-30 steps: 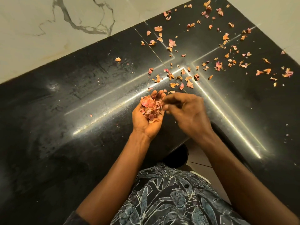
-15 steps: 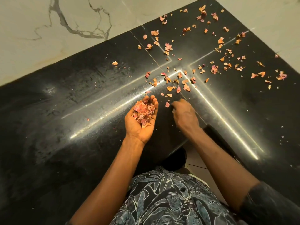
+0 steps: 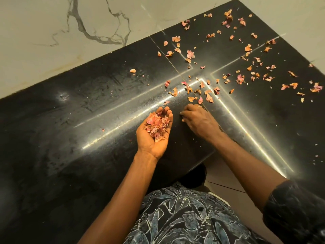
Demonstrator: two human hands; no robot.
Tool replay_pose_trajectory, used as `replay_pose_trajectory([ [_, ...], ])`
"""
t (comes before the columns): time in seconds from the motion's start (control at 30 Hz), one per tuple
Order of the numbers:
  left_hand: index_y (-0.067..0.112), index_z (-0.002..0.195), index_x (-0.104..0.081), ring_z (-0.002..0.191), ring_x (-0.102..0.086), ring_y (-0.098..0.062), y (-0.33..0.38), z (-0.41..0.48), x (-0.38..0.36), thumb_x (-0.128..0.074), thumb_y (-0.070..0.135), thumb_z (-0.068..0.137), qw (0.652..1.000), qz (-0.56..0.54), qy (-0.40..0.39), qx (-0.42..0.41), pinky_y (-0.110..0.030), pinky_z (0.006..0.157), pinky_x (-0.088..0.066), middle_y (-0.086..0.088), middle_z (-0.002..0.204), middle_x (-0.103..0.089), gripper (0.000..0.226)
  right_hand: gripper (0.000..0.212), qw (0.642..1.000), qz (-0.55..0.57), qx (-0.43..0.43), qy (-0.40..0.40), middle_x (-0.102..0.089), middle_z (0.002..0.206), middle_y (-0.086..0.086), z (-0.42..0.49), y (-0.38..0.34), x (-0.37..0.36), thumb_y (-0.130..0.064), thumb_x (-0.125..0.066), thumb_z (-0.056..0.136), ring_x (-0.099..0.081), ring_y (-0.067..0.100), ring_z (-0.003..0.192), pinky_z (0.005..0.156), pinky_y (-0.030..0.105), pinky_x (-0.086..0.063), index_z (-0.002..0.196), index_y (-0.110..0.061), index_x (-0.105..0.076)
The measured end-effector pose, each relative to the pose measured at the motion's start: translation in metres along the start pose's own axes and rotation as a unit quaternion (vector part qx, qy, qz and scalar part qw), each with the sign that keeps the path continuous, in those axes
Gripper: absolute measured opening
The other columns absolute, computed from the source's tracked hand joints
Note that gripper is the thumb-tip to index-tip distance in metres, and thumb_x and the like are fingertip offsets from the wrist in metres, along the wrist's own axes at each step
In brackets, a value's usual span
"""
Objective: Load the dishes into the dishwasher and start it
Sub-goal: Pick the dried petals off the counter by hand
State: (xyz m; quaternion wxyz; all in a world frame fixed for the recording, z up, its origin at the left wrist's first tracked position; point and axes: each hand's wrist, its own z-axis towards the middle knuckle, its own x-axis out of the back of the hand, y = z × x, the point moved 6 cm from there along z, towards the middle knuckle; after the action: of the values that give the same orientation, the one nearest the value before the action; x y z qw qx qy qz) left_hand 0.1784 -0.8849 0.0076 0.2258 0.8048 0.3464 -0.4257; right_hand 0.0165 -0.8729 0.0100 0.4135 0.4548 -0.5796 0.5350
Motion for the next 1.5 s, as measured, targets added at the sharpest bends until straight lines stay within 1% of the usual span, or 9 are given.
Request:
replay_pose_trajectory([
  [0.17,-0.006,0.113,-0.065,0.106,-0.067,-0.034,-0.004,0.001,0.003,-0.041,0.018,0.103,1.000,-0.006,0.007,0.005,-0.041,0.100,-0.053,-0.023,0.114,-0.067,0.036,0.028,0.995,0.048,-0.083,-0.011,-0.060,0.122,-0.002,-0.020,0.032,0.003,-0.032,-0.064,0.097,-0.057,0.022,0.112,0.089,0.037,-0.047,0.121,-0.021,-0.069],
  [0.33,-0.006,0.114,-0.065,0.106,-0.067,-0.034,-0.010,0.002,0.004,-0.042,0.019,0.102,1.000,0.002,0.005,0.011,-0.041,0.099,-0.054,-0.023,0.115,-0.068,0.036,0.060,0.989,0.036,-0.127,-0.066,-0.051,0.134,0.005,-0.027,0.029,-0.003,-0.022,-0.074,0.089,-0.050,0.029,0.119,0.094,0.042,-0.049,0.144,-0.020,-0.051],
  [0.57,-0.005,0.114,-0.065,0.106,-0.068,-0.034,-0.006,0.004,0.003,-0.041,0.018,0.102,1.000,0.003,0.005,0.001,-0.041,0.102,-0.051,-0.023,0.114,-0.068,0.036,0.013,0.997,-0.039,-0.073,-0.006,-0.056,0.101,0.011,-0.007,-0.020,-0.007,-0.009,-0.056,0.098,-0.057,0.028,0.088,0.073,0.043,-0.054,0.106,-0.006,-0.066],
  [0.7,-0.006,0.111,-0.067,0.104,-0.069,-0.034,0.001,0.002,0.004,-0.040,0.018,0.103,1.000,0.001,0.005,-0.012,-0.041,0.101,-0.052,-0.023,0.113,-0.068,0.037,0.015,0.999,-0.021,-0.048,0.008,-0.056,0.088,0.011,0.016,-0.037,-0.004,-0.006,-0.052,0.097,-0.058,0.029,0.081,0.066,0.038,-0.048,0.089,-0.006,-0.064],
  [0.97,-0.007,0.104,-0.071,0.106,-0.067,-0.034,0.010,-0.009,0.004,-0.041,0.017,0.102,1.000,0.003,0.011,-0.026,-0.042,0.101,-0.051,-0.024,0.112,-0.068,0.039,0.014,0.997,0.022,-0.058,0.040,-0.061,0.095,0.008,0.071,-0.032,0.009,-0.005,-0.056,0.095,-0.061,0.025,0.085,0.074,0.039,-0.057,0.096,-0.008,-0.069],
  [1.2,-0.006,0.116,-0.064,0.109,-0.065,-0.035,0.015,-0.011,0.008,-0.040,0.018,0.102,1.000,0.004,0.007,-0.028,-0.041,0.100,-0.053,-0.024,0.116,-0.067,0.036,0.011,0.996,-0.037,0.083,-0.023,-0.062,0.099,0.007,0.048,-0.042,0.004,-0.009,-0.063,0.095,-0.063,0.025,0.086,0.073,0.037,-0.056,0.102,-0.009,-0.072],
  [1.3,-0.007,0.114,-0.064,0.108,-0.066,-0.034,0.013,-0.011,0.008,-0.041,0.017,0.102,1.000,0.000,0.004,-0.021,-0.041,0.099,-0.053,-0.024,0.114,-0.067,0.036,0.011,0.999,-0.026,0.031,-0.037,-0.063,0.099,0.005,0.024,-0.008,0.005,-0.009,-0.063,0.094,-0.062,0.024,0.090,0.075,0.029,-0.047,0.101,-0.011,-0.072],
  [1.4,-0.007,0.108,-0.068,0.105,-0.067,-0.034,0.011,-0.009,0.010,-0.040,0.017,0.103,1.000,-0.006,0.006,-0.017,-0.042,0.100,-0.053,-0.024,0.112,-0.068,0.038,0.014,0.995,0.033,-0.096,-0.026,-0.061,0.100,0.003,0.004,0.040,0.010,-0.012,-0.070,0.090,-0.060,0.027,0.100,0.083,0.035,-0.048,0.103,-0.015,-0.073],
  [1.5,-0.007,0.103,-0.071,0.103,-0.068,-0.035,0.004,-0.007,0.011,-0.040,0.018,0.103,1.000,-0.005,0.014,-0.007,-0.042,0.098,-0.053,-0.024,0.112,-0.069,0.040,0.035,0.978,0.057,-0.189,-0.064,-0.051,0.103,0.002,-0.010,0.057,0.007,-0.026,-0.079,0.085,-0.053,0.025,0.101,0.081,0.034,-0.043,0.117,-0.015,-0.068],
])
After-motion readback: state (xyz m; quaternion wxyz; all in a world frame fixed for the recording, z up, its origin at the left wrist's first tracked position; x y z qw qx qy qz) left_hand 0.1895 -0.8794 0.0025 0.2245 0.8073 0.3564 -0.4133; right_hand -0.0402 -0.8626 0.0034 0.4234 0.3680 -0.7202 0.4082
